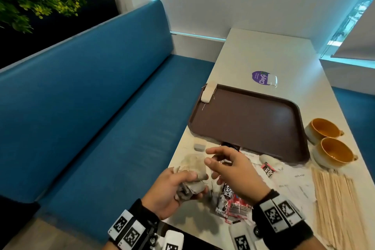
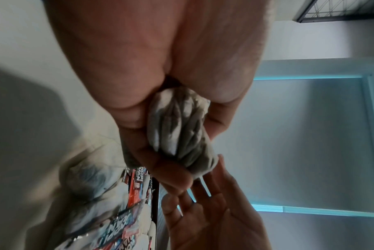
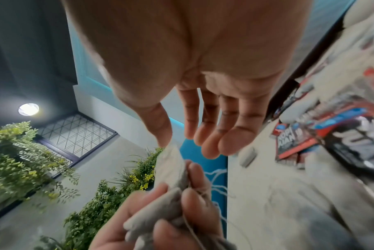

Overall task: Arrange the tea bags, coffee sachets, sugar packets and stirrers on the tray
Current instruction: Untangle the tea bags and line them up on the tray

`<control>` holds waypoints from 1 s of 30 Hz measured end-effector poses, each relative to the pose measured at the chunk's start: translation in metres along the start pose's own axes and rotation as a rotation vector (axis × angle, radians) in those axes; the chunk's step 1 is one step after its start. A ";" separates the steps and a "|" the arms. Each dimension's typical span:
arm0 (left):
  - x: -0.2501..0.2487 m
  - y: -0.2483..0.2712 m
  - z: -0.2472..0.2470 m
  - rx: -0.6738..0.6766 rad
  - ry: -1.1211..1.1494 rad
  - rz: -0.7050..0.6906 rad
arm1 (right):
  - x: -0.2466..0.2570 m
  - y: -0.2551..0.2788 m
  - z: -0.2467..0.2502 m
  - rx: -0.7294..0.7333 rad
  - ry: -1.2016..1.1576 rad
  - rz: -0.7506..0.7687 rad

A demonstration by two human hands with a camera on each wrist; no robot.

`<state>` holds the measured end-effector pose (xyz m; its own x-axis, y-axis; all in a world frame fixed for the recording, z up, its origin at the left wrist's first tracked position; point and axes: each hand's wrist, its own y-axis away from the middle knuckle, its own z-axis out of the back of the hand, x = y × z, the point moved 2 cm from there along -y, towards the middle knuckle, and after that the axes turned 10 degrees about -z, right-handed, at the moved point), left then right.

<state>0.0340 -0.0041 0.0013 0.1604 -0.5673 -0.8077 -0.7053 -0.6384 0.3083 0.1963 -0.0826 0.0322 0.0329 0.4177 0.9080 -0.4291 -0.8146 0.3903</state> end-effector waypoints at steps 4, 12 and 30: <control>0.002 0.005 -0.007 0.059 -0.052 -0.005 | -0.003 0.011 0.000 -0.004 0.001 0.053; 0.003 0.006 -0.016 -0.012 -0.067 -0.050 | -0.006 0.015 0.014 -0.046 -0.094 0.025; 0.001 -0.019 0.009 -0.178 -0.001 -0.056 | 0.015 -0.030 0.049 -0.099 -0.110 -0.020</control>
<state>0.0413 0.0119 -0.0102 0.1953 -0.5281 -0.8264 -0.5617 -0.7510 0.3472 0.2536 -0.0717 0.0415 0.1389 0.3828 0.9133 -0.5144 -0.7602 0.3968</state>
